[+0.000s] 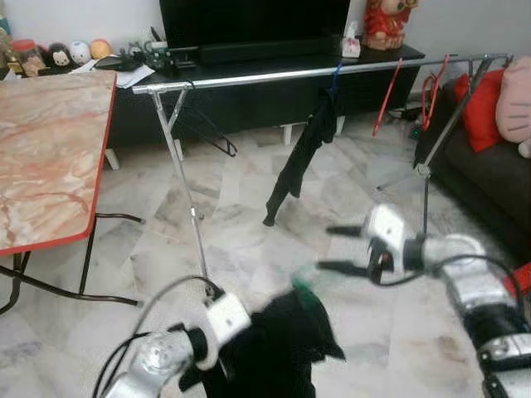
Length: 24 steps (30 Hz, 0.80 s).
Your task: Hang hanger
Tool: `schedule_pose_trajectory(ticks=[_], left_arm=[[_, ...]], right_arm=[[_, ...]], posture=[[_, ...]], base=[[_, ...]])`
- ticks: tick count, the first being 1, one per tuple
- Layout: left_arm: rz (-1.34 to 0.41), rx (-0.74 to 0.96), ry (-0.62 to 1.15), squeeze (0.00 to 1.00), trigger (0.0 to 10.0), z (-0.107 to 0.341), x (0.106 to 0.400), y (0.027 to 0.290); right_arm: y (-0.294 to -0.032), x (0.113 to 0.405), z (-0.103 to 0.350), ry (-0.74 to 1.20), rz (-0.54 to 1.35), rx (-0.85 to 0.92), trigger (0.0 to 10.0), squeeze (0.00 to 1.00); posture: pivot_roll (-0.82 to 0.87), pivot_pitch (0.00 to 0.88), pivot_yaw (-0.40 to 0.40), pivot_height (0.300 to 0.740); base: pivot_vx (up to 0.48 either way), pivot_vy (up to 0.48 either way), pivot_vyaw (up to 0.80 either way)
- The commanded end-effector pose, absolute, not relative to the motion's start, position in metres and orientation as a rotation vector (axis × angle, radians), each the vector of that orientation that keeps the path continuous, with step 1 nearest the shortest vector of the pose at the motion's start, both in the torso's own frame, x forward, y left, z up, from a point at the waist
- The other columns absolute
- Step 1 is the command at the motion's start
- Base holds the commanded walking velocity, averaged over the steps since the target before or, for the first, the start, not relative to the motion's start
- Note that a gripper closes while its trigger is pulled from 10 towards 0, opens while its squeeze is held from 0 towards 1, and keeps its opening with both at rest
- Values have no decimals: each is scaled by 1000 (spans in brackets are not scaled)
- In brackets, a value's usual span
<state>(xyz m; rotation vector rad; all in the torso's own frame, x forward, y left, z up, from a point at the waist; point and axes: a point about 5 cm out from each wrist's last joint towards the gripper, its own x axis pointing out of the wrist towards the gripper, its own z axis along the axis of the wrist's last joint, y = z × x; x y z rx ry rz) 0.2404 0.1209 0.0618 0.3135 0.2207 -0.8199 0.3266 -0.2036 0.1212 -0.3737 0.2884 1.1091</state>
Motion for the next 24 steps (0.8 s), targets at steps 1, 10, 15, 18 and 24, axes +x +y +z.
schedule_pose_trajectory(ticks=[1,10,15,18,24], left_arm=[[-691,232,159,0,10000,71,249,127],[-356,163,117,0,10000,74,271,126],[-71,27,-31,0,10000,94,281,139],[-59,-21,-103,0,10000,104,280,138],[-12,296,-316,0,10000,129,275,137]], right_arm=[[-200,332,137,224,1122,-385,10000,0],[-190,336,165,78,1151,-266,10000,0],[-184,329,162,63,1173,-213,10000,0],[-183,327,159,68,1171,-200,10000,0],[-175,316,145,97,1196,-154,10000,0]], posture=[[-100,0,1,740],[-104,0,1,740],[-107,0,-3,740],[-105,0,-4,740],[-105,0,-4,740]], base=[[0,0,0],[0,0,0],[0,0,0],[0,0,0],[0,0,0]])
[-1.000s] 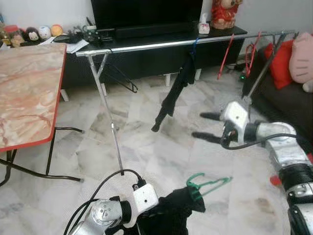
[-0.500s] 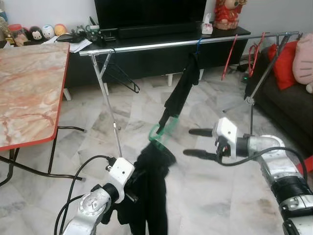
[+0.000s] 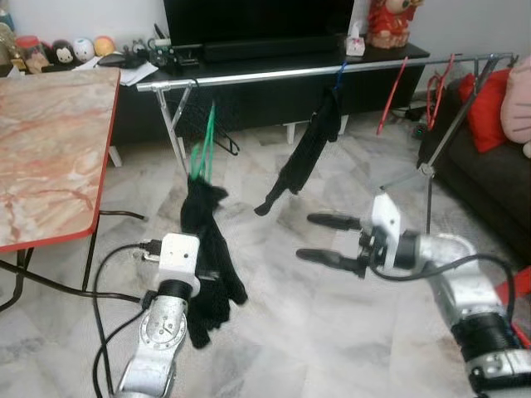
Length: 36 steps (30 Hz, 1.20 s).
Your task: Hang hanger
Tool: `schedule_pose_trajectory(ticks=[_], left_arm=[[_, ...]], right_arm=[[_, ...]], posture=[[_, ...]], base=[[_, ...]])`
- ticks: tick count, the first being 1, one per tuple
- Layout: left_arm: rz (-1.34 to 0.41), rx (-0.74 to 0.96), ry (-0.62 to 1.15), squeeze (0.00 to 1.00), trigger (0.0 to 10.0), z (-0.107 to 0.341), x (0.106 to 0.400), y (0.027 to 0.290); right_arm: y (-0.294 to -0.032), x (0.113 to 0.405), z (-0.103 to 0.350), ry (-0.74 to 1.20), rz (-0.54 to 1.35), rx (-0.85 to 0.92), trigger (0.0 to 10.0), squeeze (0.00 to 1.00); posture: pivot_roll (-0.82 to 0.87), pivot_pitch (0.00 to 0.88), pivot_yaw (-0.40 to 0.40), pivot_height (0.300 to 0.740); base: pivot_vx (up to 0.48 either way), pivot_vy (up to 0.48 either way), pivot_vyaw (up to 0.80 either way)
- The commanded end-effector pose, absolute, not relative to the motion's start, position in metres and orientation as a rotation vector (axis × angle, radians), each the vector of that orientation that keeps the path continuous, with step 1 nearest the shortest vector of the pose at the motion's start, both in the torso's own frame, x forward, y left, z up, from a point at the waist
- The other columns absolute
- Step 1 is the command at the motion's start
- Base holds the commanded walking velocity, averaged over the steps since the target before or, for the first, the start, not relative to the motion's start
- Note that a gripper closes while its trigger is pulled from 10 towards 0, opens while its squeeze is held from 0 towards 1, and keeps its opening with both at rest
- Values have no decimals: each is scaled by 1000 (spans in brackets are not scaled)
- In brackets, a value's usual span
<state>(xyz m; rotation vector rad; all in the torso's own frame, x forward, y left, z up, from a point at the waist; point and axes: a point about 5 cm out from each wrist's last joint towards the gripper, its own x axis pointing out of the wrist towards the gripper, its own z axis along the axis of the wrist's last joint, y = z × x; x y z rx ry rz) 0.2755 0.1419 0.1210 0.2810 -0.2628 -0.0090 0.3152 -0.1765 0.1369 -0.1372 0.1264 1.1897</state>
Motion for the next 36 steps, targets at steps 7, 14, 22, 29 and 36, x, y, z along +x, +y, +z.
schedule_pose_trajectory(ticks=[7,14,22,29,36], left_arm=[[-110,232,-337,0,10000,123,272,127],[-314,252,-84,0,10000,87,272,118],[-668,396,120,0,10000,67,251,125],[-926,375,270,0,10000,56,222,136],[-1059,340,311,0,10000,63,213,134]], right_arm=[[-165,309,139,109,1208,-132,10000,0],[-170,311,149,107,1227,-164,10000,0],[-172,309,150,141,1270,-246,10000,0],[-177,307,160,186,1365,-339,10000,0],[-183,305,153,262,1423,-396,10000,0]], posture=[[-97,0,3,740],[-100,0,2,740],[-99,0,3,740],[-96,0,3,740],[-96,0,2,740]], base=[[0,0,0],[0,0,0],[0,0,0],[0,0,0],[0,0,0]])
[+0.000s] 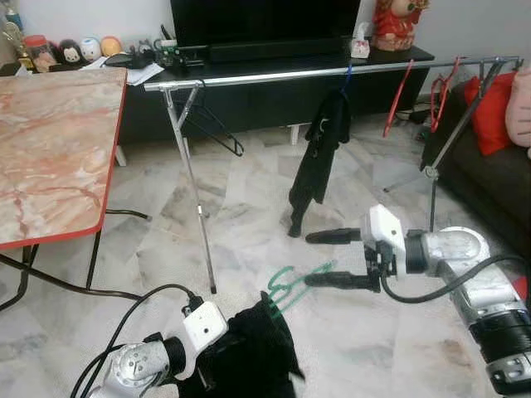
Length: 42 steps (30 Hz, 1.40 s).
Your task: Hang hanger
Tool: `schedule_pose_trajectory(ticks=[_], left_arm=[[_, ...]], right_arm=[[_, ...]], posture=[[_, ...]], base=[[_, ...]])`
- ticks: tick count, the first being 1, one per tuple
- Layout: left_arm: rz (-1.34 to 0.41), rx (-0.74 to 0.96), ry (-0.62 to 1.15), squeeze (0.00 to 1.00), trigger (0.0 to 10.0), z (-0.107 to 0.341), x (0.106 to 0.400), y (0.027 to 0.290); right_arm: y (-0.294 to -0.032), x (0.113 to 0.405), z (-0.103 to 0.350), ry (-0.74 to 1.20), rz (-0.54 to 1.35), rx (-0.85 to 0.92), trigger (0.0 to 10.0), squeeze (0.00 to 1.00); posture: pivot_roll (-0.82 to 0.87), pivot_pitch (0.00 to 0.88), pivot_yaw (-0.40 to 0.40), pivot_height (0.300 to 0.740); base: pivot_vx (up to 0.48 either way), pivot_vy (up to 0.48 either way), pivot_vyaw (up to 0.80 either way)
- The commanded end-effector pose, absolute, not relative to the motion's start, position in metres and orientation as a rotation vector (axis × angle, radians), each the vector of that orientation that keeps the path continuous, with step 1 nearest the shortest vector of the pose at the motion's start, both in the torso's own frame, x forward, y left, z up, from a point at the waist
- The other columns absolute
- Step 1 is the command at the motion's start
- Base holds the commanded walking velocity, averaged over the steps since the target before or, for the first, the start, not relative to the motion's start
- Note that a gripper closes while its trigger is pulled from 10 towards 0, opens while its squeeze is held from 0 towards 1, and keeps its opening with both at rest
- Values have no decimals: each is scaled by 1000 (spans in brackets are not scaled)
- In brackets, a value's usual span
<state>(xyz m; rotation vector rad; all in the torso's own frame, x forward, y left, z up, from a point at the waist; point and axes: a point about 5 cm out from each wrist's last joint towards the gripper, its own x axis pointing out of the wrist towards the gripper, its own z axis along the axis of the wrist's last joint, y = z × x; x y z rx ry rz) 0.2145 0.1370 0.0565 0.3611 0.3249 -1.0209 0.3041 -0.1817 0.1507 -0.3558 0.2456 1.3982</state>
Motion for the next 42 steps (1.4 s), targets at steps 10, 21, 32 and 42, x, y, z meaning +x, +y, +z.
schedule_pose_trajectory(ticks=[10,21,32,42], left_arm=[[-1179,327,338,0,10000,75,210,136],[-1195,321,333,0,10000,80,212,133],[-1206,310,333,0,10000,82,211,131],[-1209,303,344,0,10000,81,210,131]], right_arm=[[-189,286,118,498,1592,-458,10000,0],[-188,291,100,508,1505,-532,10000,0],[-187,302,115,412,1457,-439,10000,0],[-194,302,117,415,1473,-453,10000,0]], posture=[[-95,0,2,740],[-93,0,2,740],[-95,0,2,740],[-98,0,4,740]], base=[[0,0,0],[0,0,0],[0,0,0],[0,0,0]])
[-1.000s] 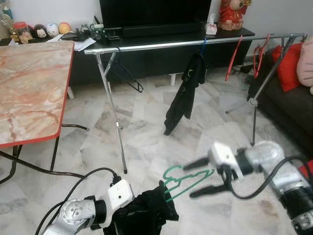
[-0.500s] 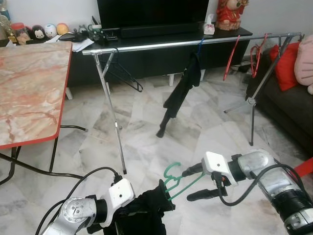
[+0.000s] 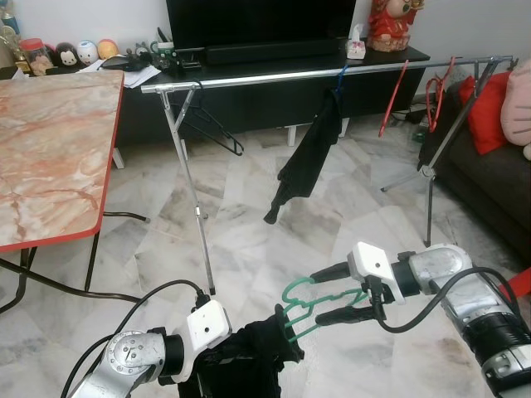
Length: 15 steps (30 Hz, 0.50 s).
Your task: Hang hanger
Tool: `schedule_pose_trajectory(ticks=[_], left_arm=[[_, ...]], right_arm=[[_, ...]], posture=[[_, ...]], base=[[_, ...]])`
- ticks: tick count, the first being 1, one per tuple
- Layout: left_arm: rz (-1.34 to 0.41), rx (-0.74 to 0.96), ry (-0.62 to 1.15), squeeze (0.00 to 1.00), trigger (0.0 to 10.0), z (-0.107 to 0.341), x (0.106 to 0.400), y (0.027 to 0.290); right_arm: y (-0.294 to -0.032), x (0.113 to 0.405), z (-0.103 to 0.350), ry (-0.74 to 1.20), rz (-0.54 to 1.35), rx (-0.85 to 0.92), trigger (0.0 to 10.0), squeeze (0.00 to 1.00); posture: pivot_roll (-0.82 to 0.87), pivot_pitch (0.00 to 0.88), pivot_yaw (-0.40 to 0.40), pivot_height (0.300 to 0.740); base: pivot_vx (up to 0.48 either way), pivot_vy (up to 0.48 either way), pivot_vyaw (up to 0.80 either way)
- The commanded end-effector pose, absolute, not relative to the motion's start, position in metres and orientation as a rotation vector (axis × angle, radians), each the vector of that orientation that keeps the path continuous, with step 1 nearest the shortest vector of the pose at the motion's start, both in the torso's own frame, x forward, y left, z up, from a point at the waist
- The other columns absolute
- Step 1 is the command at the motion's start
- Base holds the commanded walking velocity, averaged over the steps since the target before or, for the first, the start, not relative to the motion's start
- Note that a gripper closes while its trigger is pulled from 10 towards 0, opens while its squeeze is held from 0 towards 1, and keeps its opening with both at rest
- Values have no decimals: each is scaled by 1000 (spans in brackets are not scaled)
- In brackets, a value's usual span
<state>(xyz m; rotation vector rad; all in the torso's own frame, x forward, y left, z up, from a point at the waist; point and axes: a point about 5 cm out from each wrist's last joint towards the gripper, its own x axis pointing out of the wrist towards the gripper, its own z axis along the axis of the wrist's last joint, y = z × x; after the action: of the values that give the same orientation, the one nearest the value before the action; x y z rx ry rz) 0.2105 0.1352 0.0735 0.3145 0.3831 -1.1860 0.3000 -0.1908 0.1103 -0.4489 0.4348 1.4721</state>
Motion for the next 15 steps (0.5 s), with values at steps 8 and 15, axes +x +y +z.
schedule_pose_trajectory(ticks=[8,15], left_arm=[[-1221,313,346,0,10000,83,211,131],[-1236,318,332,0,10000,86,212,127]], right_arm=[[-186,297,96,488,1481,-474,10000,0],[-184,298,94,486,1483,-457,10000,0]], posture=[[-88,0,1,740],[-88,0,-4,740]], base=[[0,0,0],[0,0,0]])
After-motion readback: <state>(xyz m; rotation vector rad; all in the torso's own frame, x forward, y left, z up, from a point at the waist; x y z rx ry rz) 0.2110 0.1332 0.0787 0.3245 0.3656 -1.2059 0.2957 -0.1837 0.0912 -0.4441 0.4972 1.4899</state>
